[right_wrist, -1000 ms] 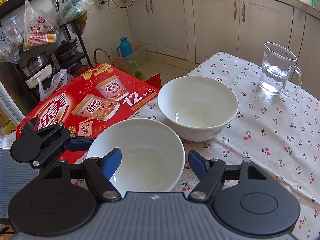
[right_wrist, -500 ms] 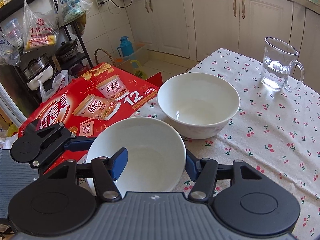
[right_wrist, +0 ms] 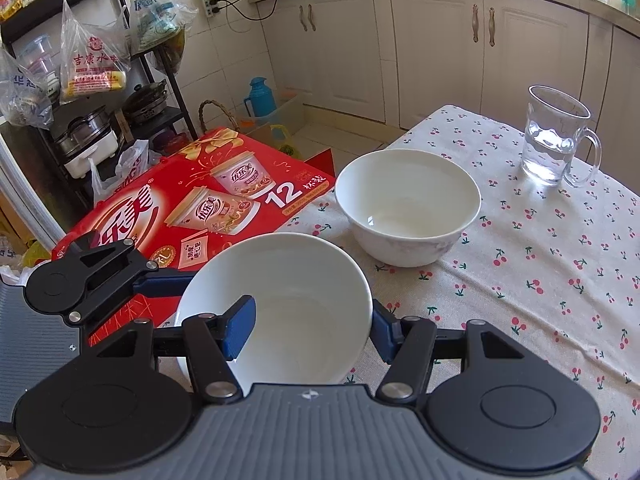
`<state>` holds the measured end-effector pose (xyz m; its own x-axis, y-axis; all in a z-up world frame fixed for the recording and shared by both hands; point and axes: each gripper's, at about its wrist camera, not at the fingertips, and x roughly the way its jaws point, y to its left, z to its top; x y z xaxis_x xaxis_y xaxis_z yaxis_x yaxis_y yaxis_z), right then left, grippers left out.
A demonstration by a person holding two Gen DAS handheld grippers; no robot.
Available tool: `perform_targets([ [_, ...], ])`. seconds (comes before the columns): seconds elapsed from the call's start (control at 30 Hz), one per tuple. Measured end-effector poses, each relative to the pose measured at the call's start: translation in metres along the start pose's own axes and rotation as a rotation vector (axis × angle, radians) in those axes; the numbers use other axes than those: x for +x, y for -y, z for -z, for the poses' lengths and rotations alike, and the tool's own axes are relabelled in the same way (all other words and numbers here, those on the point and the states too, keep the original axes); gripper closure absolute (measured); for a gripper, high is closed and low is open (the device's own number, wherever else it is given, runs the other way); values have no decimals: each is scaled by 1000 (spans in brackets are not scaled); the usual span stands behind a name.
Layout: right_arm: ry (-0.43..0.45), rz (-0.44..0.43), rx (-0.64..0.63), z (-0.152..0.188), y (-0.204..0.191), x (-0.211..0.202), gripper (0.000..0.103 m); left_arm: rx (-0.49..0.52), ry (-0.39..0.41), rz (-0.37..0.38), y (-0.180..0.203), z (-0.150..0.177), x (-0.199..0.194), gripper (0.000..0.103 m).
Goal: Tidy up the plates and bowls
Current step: 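Close the right gripper on that bowl's rim, then lift the bowl with the right gripper and carry it toward the plate stack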
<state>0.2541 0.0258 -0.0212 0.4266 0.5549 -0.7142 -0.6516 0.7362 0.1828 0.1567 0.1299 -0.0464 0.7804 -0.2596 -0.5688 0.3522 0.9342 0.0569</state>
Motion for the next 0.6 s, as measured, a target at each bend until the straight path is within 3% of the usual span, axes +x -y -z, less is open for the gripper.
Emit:
perform_targets([
  [0.6,34,-46,-5,26,-18,-46,37,38,-21,10,29,-2,-47,12],
])
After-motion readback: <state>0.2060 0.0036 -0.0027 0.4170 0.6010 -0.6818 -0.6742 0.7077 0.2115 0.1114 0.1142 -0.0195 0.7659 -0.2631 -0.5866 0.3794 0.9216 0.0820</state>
